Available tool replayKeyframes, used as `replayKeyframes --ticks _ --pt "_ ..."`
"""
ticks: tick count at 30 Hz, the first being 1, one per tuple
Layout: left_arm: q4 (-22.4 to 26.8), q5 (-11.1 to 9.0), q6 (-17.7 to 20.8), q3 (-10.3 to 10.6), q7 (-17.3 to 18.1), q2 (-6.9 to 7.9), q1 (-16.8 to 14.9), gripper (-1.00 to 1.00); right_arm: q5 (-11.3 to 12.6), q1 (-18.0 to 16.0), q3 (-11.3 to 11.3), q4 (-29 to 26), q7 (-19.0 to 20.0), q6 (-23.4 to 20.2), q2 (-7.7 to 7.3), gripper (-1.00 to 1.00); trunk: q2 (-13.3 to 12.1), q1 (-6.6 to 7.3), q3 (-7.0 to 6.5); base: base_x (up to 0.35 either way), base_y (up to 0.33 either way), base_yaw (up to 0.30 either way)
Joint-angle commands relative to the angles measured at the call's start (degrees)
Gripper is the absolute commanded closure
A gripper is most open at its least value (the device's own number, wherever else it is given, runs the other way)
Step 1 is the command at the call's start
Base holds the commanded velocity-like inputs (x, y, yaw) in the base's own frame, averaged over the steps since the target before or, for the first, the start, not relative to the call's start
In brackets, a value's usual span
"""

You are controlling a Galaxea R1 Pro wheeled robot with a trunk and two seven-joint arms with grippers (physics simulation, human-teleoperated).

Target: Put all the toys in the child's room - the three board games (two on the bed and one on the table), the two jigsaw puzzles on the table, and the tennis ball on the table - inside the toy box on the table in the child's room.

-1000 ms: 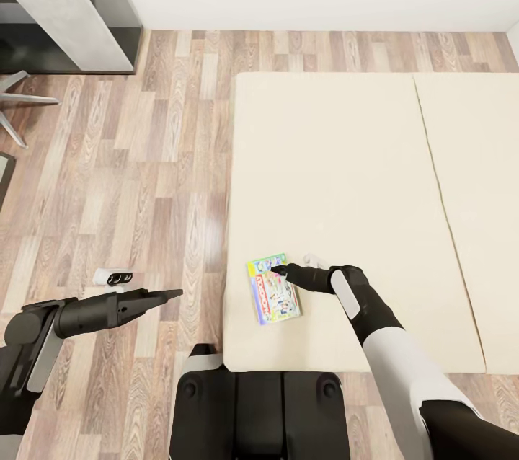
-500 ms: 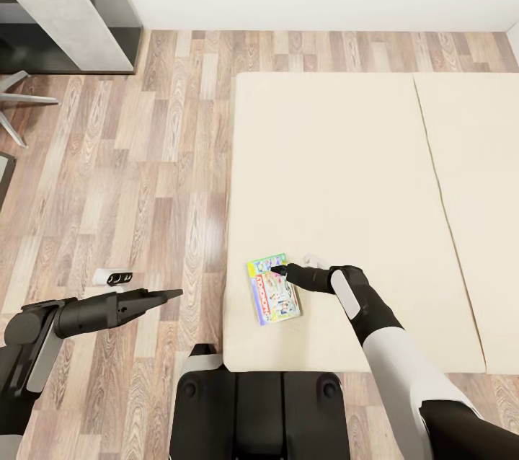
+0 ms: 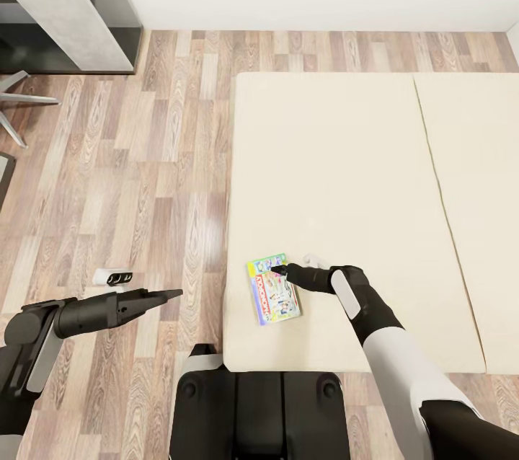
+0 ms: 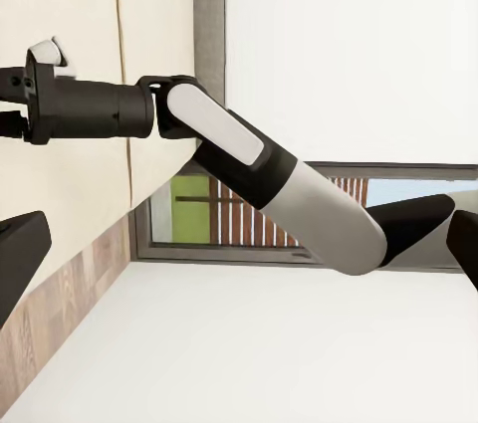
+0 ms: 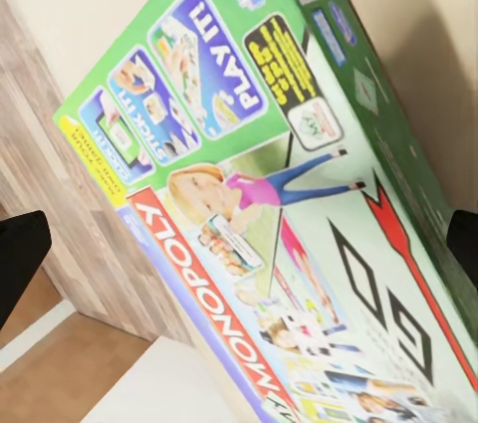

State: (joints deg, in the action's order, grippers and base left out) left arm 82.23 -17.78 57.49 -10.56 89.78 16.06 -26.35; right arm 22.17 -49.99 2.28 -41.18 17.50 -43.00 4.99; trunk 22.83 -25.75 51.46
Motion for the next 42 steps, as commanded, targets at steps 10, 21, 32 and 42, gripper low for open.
replayKeyframes --ticks 10,21,32,42 --pt "0.0 0.0 0.6 -0.1 0.2 0.02 0.0 -1.00 0.0 0.0 0.3 0.0 0.2 -0.3 0.10 -1.00 0.1 -0.03 0.06 0.000 0.000 0.000" --pt "0.0 0.0 0.6 -0.9 0.2 0.02 0.0 -1.00 -0.1 0.0 0.3 0.0 0.2 -0.3 0.19 -1.00 0.1 -0.03 0.06 0.000 0.056 0.000" --pt "0.0 0.0 0.6 -1.0 0.2 0.02 0.0 -1.00 -0.1 0.0 0.2 0.0 0.2 -0.3 0.21 -1.00 0.1 -0.03 0.06 0.000 0.140 0.000" --pt "0.0 0.0 0.6 -1.0 0.2 0.02 0.0 -1.00 -0.1 0.0 0.2 0.0 0.2 -0.3 0.26 -1.00 0.1 -0.03 0.06 0.000 0.007 0.000"
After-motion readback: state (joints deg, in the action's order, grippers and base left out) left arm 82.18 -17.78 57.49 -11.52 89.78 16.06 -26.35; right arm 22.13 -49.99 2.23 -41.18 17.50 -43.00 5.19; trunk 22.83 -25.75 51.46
